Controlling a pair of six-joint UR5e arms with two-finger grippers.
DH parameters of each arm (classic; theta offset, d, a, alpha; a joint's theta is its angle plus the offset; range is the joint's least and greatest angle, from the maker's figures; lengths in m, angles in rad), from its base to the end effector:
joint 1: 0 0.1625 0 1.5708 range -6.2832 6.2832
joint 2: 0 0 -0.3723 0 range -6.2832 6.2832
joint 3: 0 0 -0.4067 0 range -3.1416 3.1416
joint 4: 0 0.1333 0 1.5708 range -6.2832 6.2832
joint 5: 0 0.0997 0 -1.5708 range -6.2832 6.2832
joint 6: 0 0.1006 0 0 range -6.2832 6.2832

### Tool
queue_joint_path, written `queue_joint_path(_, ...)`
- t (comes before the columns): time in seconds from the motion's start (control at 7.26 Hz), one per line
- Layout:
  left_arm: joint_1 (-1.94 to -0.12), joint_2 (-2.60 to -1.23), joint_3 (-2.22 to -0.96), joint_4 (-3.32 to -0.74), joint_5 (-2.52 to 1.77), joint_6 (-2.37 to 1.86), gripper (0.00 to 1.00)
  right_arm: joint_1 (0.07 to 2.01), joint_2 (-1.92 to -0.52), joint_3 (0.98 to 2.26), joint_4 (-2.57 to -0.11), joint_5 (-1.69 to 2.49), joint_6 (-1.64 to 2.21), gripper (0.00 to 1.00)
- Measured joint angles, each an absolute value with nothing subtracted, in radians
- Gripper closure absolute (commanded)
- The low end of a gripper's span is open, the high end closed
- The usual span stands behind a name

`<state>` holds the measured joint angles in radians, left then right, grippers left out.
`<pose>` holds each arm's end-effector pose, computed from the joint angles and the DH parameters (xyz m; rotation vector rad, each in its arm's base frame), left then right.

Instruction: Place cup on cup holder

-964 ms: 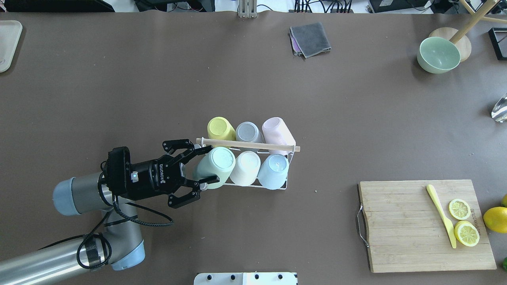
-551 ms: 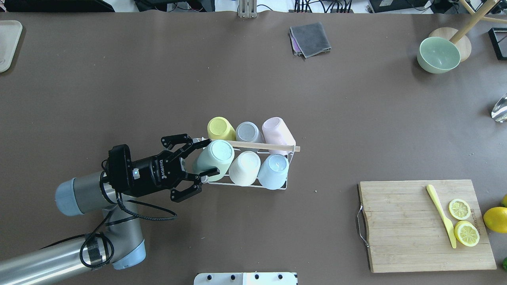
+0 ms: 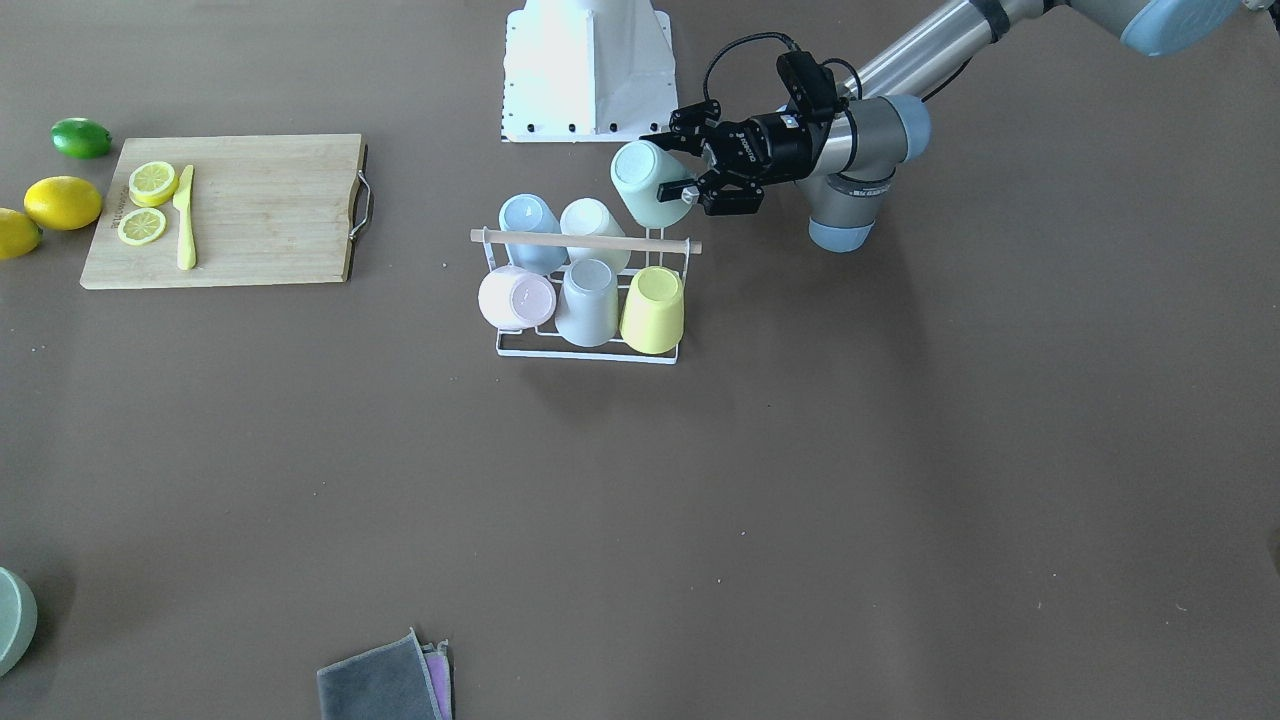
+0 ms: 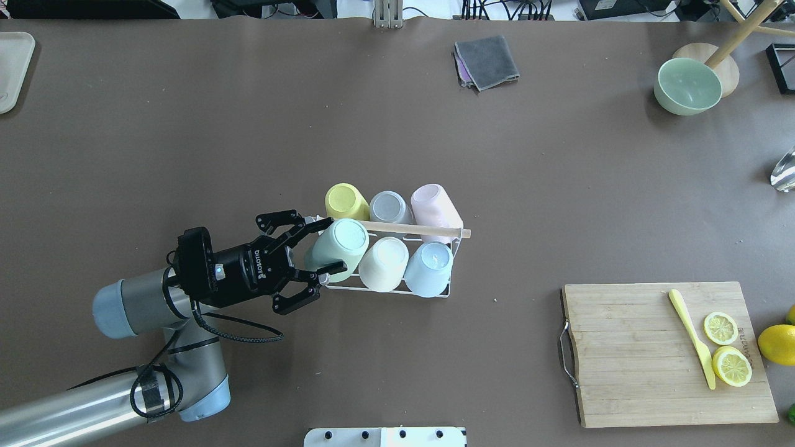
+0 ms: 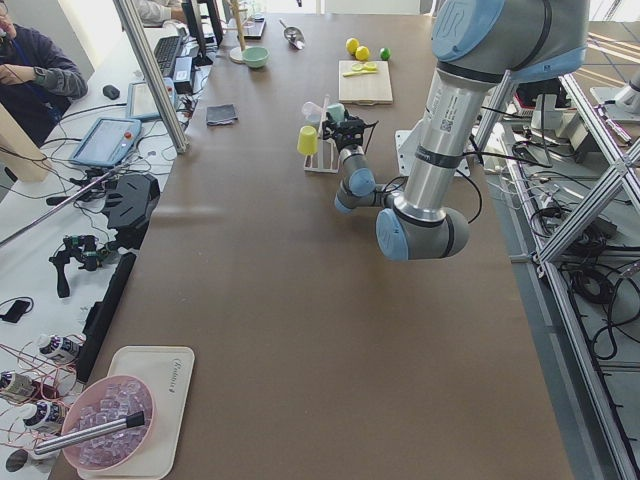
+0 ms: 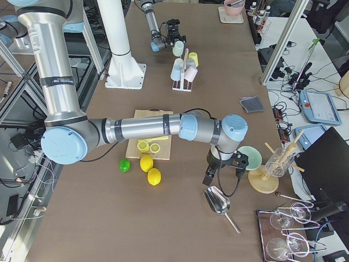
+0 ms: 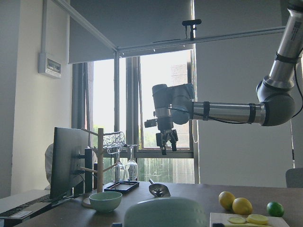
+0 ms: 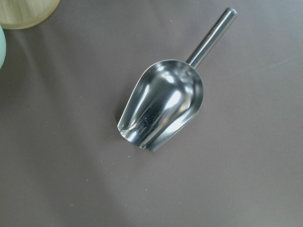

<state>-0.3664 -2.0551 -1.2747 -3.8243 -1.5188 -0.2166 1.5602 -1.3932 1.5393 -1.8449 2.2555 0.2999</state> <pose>0.4744 -0.3304 0.2748 1.8925 1.5973 0.3717 0.0638 -0.5578 0.5598 -0.2282 -0.6594 0.3213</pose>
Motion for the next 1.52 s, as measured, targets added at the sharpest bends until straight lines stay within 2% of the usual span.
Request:
queue_joint_path(0.14, -0.364, -2.056, -1.271, -3.824, -1.519, -0.216, 0.65, 1.566, -1.396, 1.539, -1.846, 2.262, 0.300, 0.00)
queue_joint_path(0.28, -0.362, -2.056, -1.271, -3.824, -1.519, -0.216, 0.49, 1.572, -1.400, 1.540, -1.846, 2.265, 0.301, 0.00)
queue_joint_path(0.55, -0.361, -2.054, -1.270, -3.824, -1.519, -0.216, 0.03, 1.583, -1.409, 1.546, -1.846, 2.269, 0.302, 0.00)
queue_joint_path(0.96, -0.363, -2.048, -1.274, -3.828, -1.518, -0.196, 0.03, 1.596, -1.488, 1.636, -1.843, 2.276, 0.302, 0.00)
queue_joint_path(1.52, -0.365, -2.045, -1.282, -3.830, -1.519, -0.192, 0.03, 1.595, -1.510, 1.657, -1.838, 2.278, 0.303, 0.00)
